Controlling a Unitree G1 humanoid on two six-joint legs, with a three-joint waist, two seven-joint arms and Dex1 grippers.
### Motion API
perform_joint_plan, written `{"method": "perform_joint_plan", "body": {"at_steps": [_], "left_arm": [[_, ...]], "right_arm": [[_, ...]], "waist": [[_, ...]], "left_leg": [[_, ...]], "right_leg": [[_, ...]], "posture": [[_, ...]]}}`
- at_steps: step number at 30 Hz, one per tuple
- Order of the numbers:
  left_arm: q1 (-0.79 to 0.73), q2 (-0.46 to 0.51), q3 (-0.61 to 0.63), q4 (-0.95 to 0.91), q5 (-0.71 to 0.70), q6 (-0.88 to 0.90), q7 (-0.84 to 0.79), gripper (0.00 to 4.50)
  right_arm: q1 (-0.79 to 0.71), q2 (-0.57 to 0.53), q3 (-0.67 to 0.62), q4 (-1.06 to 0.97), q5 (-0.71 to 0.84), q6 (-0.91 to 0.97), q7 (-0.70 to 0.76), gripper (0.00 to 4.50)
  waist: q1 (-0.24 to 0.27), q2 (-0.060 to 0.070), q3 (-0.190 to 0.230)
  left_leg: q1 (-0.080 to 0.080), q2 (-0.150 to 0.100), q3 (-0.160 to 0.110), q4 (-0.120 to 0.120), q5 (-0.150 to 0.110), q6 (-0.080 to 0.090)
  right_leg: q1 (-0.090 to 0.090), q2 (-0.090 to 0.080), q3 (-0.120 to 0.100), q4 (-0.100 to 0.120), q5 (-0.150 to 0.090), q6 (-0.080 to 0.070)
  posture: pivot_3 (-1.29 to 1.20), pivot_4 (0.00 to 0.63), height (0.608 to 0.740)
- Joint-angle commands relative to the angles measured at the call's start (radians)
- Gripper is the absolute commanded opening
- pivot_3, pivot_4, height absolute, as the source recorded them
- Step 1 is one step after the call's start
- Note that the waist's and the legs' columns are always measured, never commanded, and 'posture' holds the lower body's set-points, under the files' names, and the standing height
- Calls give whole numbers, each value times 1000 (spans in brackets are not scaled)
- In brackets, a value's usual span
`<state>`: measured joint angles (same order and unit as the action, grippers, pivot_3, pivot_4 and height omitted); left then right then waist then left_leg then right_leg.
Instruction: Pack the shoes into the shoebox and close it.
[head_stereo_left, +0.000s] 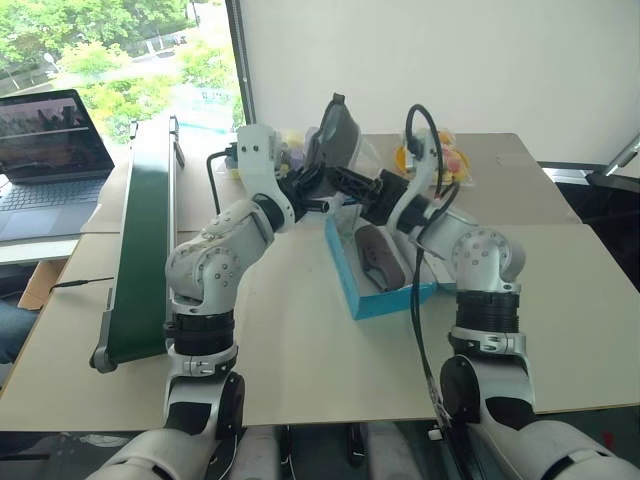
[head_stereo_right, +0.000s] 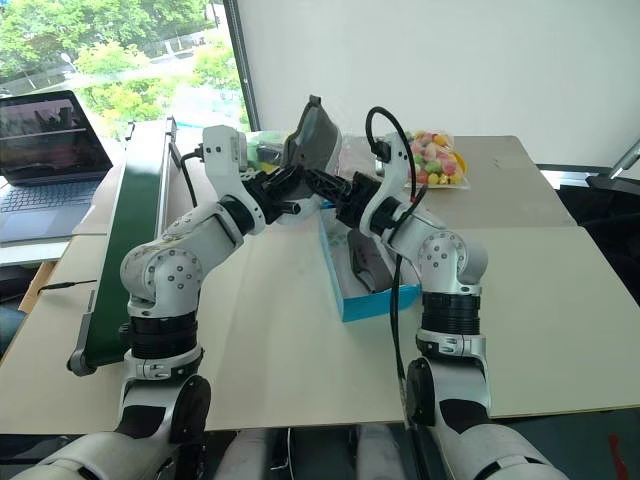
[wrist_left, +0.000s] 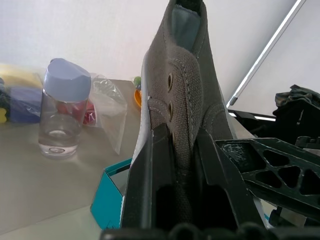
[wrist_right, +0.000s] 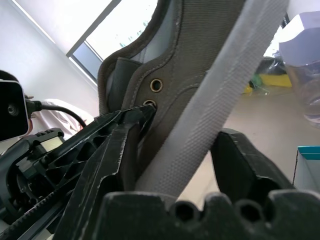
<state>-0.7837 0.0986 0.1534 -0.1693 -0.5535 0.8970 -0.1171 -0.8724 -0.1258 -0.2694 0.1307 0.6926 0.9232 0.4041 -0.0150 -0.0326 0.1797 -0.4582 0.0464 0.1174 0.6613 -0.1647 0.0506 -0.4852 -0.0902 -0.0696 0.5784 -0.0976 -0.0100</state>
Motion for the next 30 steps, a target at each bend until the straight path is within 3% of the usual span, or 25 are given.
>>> {"method": "perform_joint_plan", "body": {"at_steps": [1,3,5,6,10,11,16,20,26,30], "left_arm": [[-32,8,3,-43,-19,12,0,0],[-30,12,6,-44,-27,28,-1,0],[-23,33,11,-51,-47,65,-22,965],[-19,56,7,-58,-59,91,-44,1146],[-14,133,0,-79,-107,165,-115,2765],[-6,192,-13,-93,-123,187,-174,2968],[39,412,-96,-133,-109,171,-364,3019],[76,507,-198,-170,-74,114,-478,3019],[88,514,-283,-158,-10,44,-527,3019],[83,499,-294,-146,14,25,-531,3019]], "right_arm": [[-38,1,-28,-14,35,-47,3,1108],[-41,0,-30,-11,36,-51,3,627],[-43,-3,-28,-10,37,-55,2,405],[-43,-6,-26,-10,35,-59,2,384],[-45,-25,-19,-13,25,-71,0,315],[-45,-46,-11,-19,9,-76,2,309],[-50,-189,56,-69,-52,-44,35,279],[-40,-385,214,-119,-142,56,109,278],[-23,-518,340,-103,-226,75,187,278],[-1,-508,342,-78,-241,55,208,278]], "waist": [[-1,0,0],[-1,0,0],[-1,0,0],[-1,0,0],[-1,0,0],[-1,0,0],[-2,1,1],[2,1,1],[3,1,1],[0,1,1]], "left_leg": [[0,0,0,0,0,0],[0,0,0,0,0,0],[0,0,0,0,0,0],[0,0,0,0,0,0],[0,0,0,0,0,0],[0,0,0,0,0,0],[0,0,0,0,-1,-1],[-1,0,0,0,-1,-2],[-1,-1,1,0,-1,-2],[-1,-1,1,0,-1,-2]], "right_leg": [[0,0,0,0,0,0],[0,0,0,0,0,0],[0,1,0,0,0,0],[0,1,0,0,0,0],[0,1,0,0,0,0],[0,0,0,0,0,0],[-1,0,0,0,-1,-1],[-2,-1,0,0,-4,-6],[-3,-2,2,-1,-4,-6],[-3,0,2,-1,-4,-6]], "posture": [[0,150,738],[0,150,738],[0,150,738],[0,150,738],[0,150,738],[0,150,738],[0,150,738],[0,150,738],[0,150,738],[0,150,738]]}}
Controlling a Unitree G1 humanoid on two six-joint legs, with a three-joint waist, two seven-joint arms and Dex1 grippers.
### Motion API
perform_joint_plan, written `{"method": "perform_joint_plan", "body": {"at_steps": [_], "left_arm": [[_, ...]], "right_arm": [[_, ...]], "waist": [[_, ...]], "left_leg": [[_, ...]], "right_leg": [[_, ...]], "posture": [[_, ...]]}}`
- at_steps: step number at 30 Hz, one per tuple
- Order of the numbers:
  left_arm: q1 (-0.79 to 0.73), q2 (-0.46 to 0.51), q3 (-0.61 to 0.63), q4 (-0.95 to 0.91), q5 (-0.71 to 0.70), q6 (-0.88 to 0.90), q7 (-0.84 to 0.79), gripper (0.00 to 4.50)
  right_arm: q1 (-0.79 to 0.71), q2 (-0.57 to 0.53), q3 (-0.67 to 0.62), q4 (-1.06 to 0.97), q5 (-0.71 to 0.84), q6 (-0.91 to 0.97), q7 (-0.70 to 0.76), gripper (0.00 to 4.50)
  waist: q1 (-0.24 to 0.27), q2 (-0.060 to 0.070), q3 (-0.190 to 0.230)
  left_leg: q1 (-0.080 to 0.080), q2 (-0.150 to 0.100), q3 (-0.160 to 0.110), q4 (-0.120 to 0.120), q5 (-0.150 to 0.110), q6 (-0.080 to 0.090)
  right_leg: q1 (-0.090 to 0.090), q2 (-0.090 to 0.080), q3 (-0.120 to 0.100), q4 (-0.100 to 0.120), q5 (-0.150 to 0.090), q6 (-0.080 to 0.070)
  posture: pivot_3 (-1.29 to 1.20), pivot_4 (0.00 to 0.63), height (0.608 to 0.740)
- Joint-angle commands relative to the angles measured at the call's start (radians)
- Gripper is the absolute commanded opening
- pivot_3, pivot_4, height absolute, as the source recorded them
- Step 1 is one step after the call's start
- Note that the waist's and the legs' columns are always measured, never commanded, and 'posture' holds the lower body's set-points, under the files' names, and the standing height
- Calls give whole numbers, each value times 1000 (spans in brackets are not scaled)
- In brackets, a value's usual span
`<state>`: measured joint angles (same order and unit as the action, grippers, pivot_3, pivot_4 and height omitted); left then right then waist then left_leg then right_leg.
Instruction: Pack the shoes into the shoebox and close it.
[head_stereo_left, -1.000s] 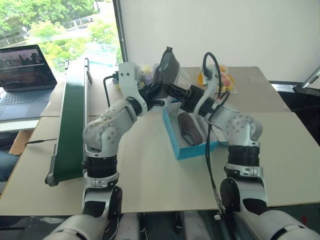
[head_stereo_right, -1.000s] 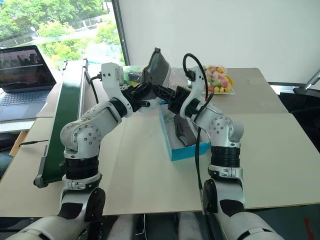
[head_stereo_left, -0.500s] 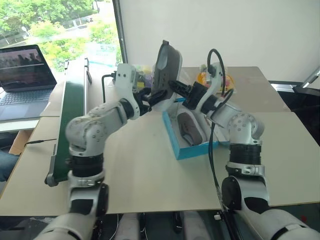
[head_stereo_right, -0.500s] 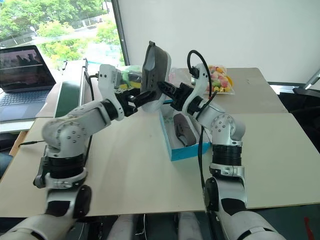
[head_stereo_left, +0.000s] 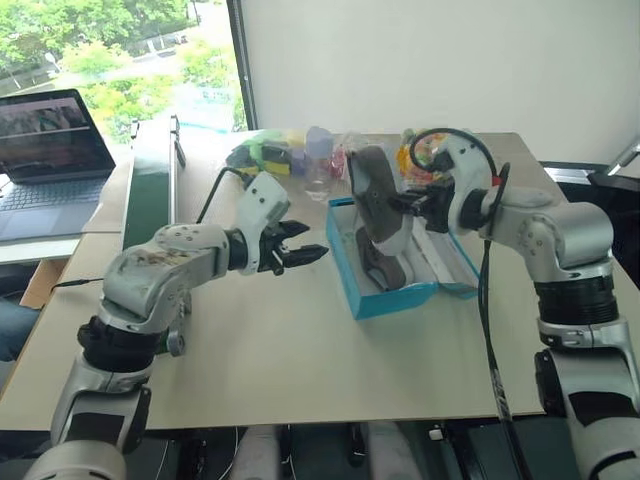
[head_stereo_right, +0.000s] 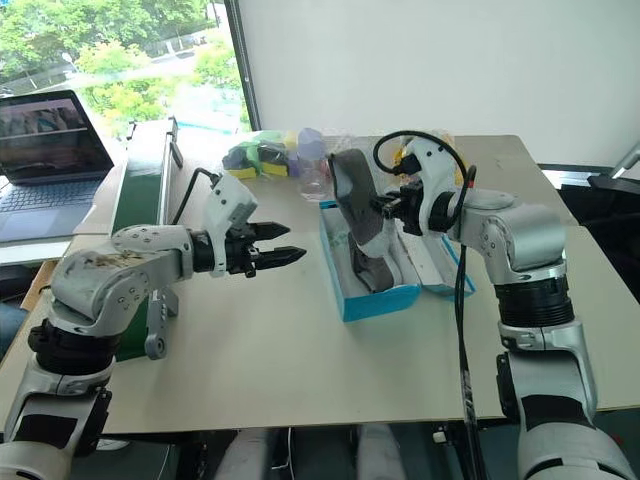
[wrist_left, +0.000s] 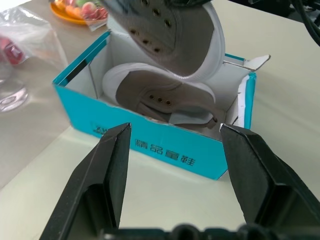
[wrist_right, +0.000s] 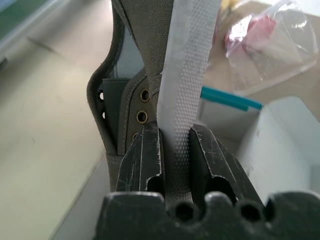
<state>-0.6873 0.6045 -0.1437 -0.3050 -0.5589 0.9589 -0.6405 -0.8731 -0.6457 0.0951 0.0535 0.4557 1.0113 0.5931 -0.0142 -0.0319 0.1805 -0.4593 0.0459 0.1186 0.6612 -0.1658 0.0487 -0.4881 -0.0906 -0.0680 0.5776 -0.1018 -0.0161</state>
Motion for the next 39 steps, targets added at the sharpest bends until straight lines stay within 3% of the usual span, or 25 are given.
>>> {"method": "perform_joint_plan", "body": {"at_steps": [1,8,21,28,35,39], "left_arm": [[-14,-10,4,-8,24,-39,-9,3019],[6,-6,0,-6,42,-51,-36,3019],[10,-16,14,-11,61,-50,-36,3019],[17,-23,17,-13,66,-50,-21,3019],[29,-35,17,-25,71,-53,-8,3019],[33,-44,18,-37,73,-47,1,3019]], "right_arm": [[4,24,-39,7,5,-31,22,278],[60,72,-95,47,5,-40,21,278],[121,117,7,98,-75,-83,79,278],[56,112,134,190,-177,-122,149,278],[-14,82,442,258,-401,-202,282,278],[-27,70,547,268,-517,-241,312,278]], "waist": [[-1,0,0],[2,0,0],[1,0,0],[1,0,0],[-1,0,0],[1,0,-1]], "left_leg": [[0,0,0,0,0,0],[0,0,0,0,0,0],[1,-1,-1,0,1,0],[1,-1,-1,1,1,0],[2,-1,-1,1,1,0],[6,0,-1,1,0,0]], "right_leg": [[0,0,0,0,0,0],[0,0,0,1,1,1],[0,1,1,1,1,2],[1,0,1,1,1,2],[2,1,1,1,1,2],[6,0,0,1,0,0]], "posture": [[0,150,738],[0,150,738],[0,150,738],[0,150,738],[0,150,738],[0,150,738]]}}
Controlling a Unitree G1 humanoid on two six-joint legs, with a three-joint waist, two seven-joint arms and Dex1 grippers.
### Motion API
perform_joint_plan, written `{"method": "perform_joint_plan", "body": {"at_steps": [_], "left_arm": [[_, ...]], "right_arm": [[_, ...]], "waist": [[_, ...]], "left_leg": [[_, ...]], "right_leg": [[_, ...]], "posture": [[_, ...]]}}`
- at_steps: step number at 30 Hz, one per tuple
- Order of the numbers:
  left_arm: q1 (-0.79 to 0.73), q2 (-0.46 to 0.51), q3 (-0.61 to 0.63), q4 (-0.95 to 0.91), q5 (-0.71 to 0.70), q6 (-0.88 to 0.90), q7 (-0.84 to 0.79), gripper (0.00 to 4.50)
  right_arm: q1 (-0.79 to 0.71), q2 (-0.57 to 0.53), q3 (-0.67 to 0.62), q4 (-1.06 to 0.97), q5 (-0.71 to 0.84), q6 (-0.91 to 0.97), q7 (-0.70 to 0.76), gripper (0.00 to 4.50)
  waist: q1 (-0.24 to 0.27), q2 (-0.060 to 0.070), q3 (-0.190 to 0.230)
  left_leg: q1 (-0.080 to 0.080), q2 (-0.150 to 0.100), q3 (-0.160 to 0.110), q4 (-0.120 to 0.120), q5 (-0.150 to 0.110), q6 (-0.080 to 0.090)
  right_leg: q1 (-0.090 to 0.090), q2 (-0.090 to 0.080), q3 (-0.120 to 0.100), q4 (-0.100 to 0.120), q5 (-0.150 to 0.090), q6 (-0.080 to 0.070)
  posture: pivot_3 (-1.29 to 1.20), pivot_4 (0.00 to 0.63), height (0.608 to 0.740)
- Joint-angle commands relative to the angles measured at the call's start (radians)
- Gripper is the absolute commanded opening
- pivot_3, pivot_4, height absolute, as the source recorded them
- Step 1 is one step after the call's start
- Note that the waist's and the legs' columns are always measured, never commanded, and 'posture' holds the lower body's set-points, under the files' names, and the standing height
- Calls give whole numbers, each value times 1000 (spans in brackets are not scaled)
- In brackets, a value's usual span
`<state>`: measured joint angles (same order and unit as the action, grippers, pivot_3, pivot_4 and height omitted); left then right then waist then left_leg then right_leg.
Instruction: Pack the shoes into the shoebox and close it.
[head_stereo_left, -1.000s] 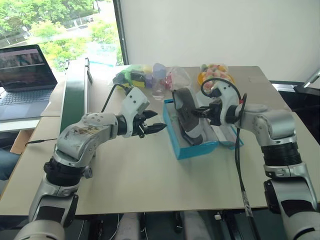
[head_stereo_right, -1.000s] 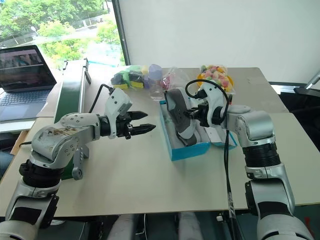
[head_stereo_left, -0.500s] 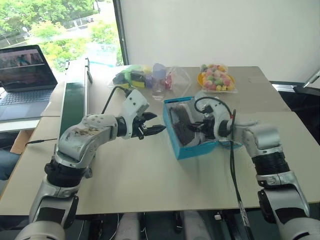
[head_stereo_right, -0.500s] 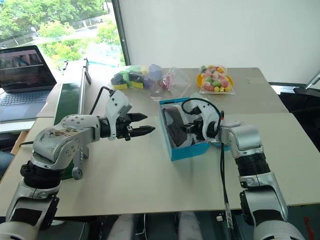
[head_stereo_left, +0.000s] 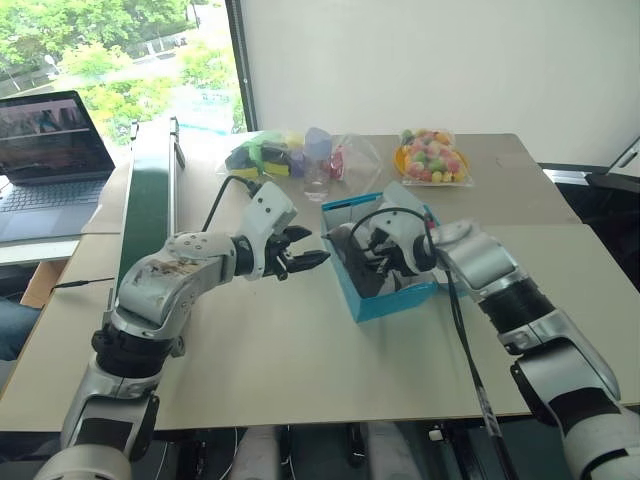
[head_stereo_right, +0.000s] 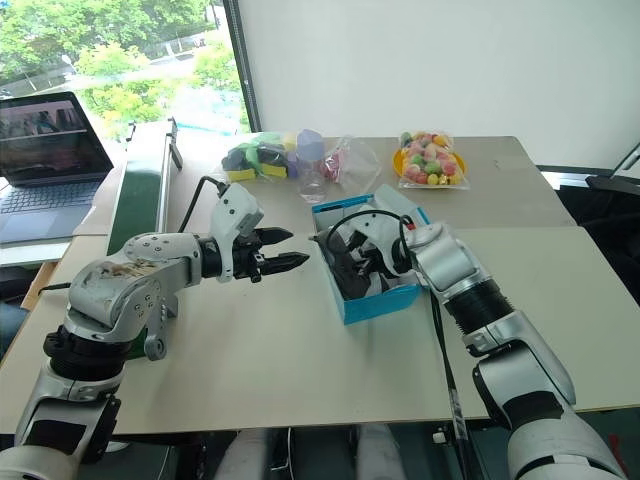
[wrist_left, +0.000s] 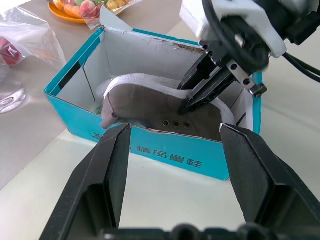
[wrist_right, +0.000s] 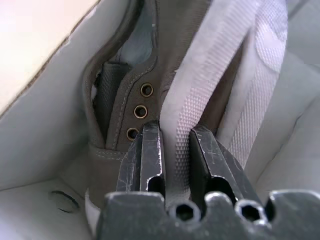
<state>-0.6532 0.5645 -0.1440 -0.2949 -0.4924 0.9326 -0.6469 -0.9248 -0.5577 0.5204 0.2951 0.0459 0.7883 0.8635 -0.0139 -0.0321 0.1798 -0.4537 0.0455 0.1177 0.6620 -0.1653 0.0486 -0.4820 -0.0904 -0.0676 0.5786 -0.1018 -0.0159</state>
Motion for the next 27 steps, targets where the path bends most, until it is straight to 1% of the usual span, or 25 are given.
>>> {"method": "perform_joint_plan", "body": {"at_steps": [1,4,9,12,14,16,19,23,25,26,27], "left_arm": [[0,-6,19,-51,7,-20,10,3019],[6,-7,17,-59,8,-19,14,3019],[6,-11,13,-61,13,-20,15,3019],[1,-13,3,-55,20,-28,10,3019],[-4,-17,0,-53,23,-29,7,3019],[-6,-21,0,-52,25,-28,5,3019],[-7,-22,-2,-52,27,-27,1,3019],[-12,-15,-10,-46,28,-29,-18,3019],[-15,-10,-17,-41,29,-33,-33,3019],[-18,-9,-23,-37,31,-38,-43,3019],[-21,-7,-28,-31,34,-43,-53,3019]], "right_arm": [[25,-20,136,25,-129,-22,48,278],[32,-26,147,23,-187,-33,35,278],[43,-48,150,-9,-249,-34,57,278],[48,-24,122,11,-251,-36,48,278],[64,22,60,27,-213,-14,25,278],[80,48,7,22,-185,-3,26,1266],[89,88,-114,-24,-126,52,13,2220],[67,65,-229,-138,-69,139,14,3614],[54,43,-261,-192,-38,198,25,4307],[52,19,-280,-236,-11,239,44,4474],[54,-6,-293,-280,10,272,60,4474]], "waist": [[2,0,0],[7,0,-1],[21,0,-1],[26,0,-1],[25,-1,-2],[23,-5,-5],[21,-5,-5],[18,-4,-4],[16,-4,-4],[16,-4,-4],[17,-4,-4]], "left_leg": [[2,0,0,0,0,0],[8,0,0,0,-1,-1],[8,0,0,0,-1,-1],[8,1,0,0,-1,-1],[8,1,0,0,-1,-1],[8,2,0,0,-1,-1],[8,2,0,0,-1,-1],[7,3,0,-1,-1,-1],[6,3,1,-1,-1,-1],[6,3,1,-1,-1,-1],[6,3,1,-1,-1,-1]], "right_leg": [[3,0,0,0,0,0],[9,-2,-1,-1,0,0],[10,-3,-1,-1,0,0],[10,-3,-2,-1,0,0],[10,-3,-2,-1,0,0],[10,-2,-2,-1,0,0],[9,-1,-2,-1,0,0],[7,-1,-2,-1,0,0],[6,-1,-2,-1,0,0],[6,-1,-2,-1,-1,0],[5,-1,-2,-1,-1,0]], "posture": [[0,150,738],[0,150,738],[0,150,738],[0,150,738],[0,150,738],[0,150,738],[0,150,738],[0,150,738],[0,150,738],[0,150,738],[0,150,738]]}}
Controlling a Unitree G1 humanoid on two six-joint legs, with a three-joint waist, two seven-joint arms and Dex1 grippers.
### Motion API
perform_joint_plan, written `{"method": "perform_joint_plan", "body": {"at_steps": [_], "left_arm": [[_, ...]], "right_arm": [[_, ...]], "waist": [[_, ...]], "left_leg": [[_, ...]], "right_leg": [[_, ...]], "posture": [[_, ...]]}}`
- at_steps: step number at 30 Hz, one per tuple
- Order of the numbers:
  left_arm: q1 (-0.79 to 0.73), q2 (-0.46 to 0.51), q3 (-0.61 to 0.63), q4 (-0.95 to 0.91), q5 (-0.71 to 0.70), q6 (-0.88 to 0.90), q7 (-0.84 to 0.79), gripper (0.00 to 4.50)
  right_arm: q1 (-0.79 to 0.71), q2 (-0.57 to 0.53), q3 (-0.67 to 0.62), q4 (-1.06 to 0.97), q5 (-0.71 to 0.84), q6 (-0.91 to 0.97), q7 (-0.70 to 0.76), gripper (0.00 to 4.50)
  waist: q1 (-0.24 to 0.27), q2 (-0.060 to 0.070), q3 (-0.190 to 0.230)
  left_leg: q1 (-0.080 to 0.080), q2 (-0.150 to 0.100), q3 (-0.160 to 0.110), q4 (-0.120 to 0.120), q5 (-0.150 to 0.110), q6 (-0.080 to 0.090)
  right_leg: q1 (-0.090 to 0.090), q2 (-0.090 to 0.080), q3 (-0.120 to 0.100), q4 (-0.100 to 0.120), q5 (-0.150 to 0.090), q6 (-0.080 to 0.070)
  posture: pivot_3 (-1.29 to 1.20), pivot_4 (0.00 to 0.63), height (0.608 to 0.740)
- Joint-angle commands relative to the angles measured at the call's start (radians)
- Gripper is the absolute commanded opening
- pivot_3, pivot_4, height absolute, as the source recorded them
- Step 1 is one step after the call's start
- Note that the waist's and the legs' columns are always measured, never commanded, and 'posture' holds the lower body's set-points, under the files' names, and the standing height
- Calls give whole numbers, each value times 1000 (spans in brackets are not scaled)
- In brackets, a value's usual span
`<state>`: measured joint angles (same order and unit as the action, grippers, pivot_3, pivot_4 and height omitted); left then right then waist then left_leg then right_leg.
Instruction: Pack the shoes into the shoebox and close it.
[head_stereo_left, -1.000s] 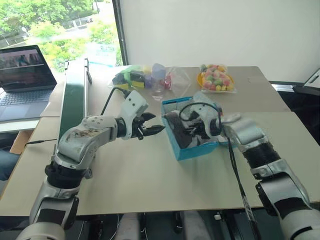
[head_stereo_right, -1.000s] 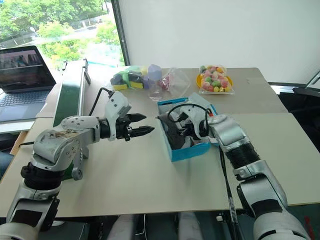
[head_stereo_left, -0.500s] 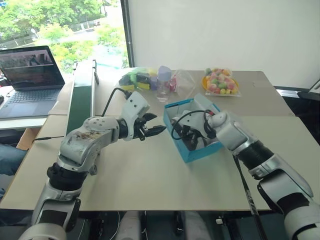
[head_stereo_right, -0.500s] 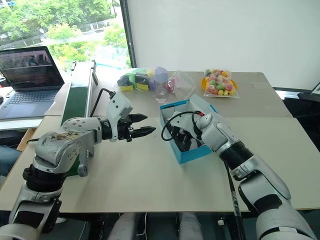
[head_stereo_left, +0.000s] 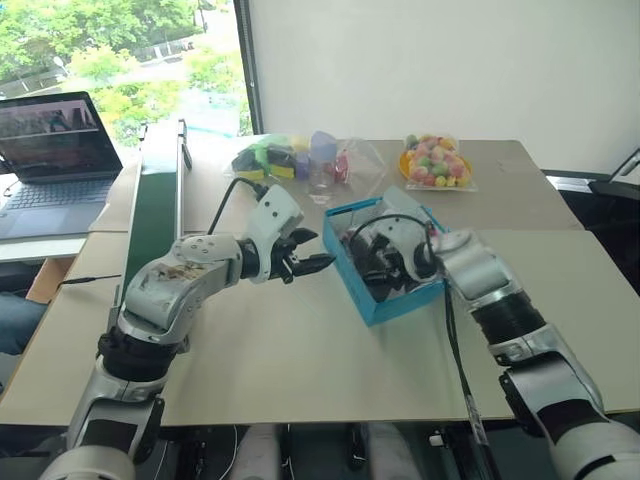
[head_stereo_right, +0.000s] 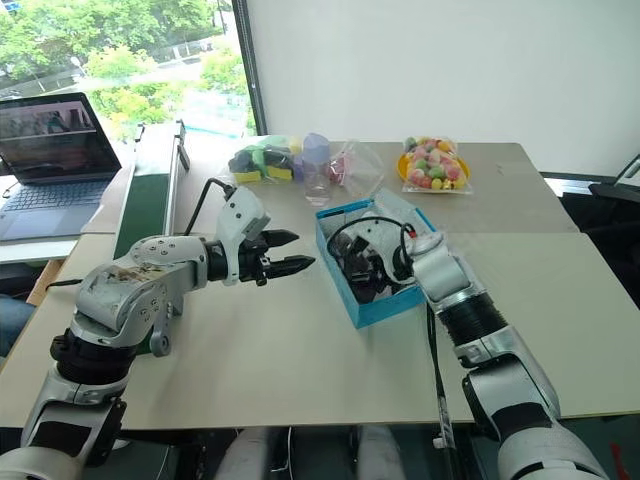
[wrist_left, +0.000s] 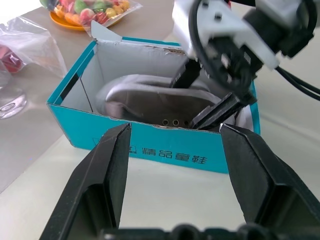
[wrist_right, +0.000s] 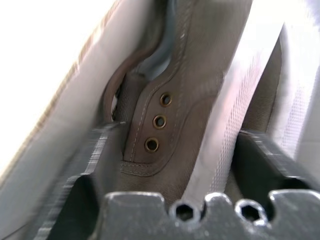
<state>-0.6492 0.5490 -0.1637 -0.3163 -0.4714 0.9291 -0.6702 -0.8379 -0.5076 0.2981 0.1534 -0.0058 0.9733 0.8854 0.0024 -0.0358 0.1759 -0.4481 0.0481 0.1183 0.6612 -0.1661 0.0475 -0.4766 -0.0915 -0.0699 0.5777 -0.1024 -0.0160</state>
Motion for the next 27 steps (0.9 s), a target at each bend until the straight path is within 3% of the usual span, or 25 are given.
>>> {"method": "perform_joint_plan", "body": {"at_steps": [1,8,11,17,21,22,25,27], "left_arm": [[-29,9,-15,-2,15,-46,-39,3019],[-72,-1,-60,66,42,-105,-110,3019],[-87,-6,-73,90,50,-125,-141,3019],[-131,-17,-110,165,78,-185,-221,3019],[-161,-27,-124,209,96,-220,-268,3019],[-173,-28,-133,220,102,-233,-286,3019],[-211,-29,-151,243,114,-259,-341,3019],[-233,-23,-156,253,124,-268,-368,3019]], "right_arm": [[-31,-83,-83,-181,85,118,52,4474],[21,-227,-194,-423,208,322,50,4474],[77,-277,-253,-503,241,384,22,3743],[288,-340,-564,-744,358,625,14,1705],[472,-335,-744,-827,439,641,-5,294],[530,-300,-807,-838,460,641,-17,90],[649,-119,-942,-858,454,641,-91,90],[745,-49,-911,-852,409,528,-161,90]], "waist": [[1,0,0],[9,0,0],[10,0,0],[18,0,0],[19,-1,0],[19,-1,0],[22,-1,0],[21,0,0]], "left_leg": [[-1,0,0,0,0,0],[-3,-1,0,0,0,0],[-4,-1,0,0,0,0],[-8,-2,-1,0,0,0],[-8,-2,-2,0,0,0],[-8,-2,-2,0,0,0],[-8,-2,-4,0,0,0],[-8,-2,-4,0,0,0]], "right_leg": [[-1,0,0,0,0,0],[-3,-1,0,-1,0,-1],[-3,-1,0,-1,0,-1],[-7,-2,0,-1,0,0],[-7,-1,0,-2,-1,0],[-7,-1,0,-2,-1,0],[-5,-1,-1,-2,-1,0],[-5,0,-2,-4,-1,0]], "posture": [[0,150,738],[0,150,738],[0,150,738],[0,150,738],[0,150,738],[0,150,738],[0,150,738],[0,150,738]]}}
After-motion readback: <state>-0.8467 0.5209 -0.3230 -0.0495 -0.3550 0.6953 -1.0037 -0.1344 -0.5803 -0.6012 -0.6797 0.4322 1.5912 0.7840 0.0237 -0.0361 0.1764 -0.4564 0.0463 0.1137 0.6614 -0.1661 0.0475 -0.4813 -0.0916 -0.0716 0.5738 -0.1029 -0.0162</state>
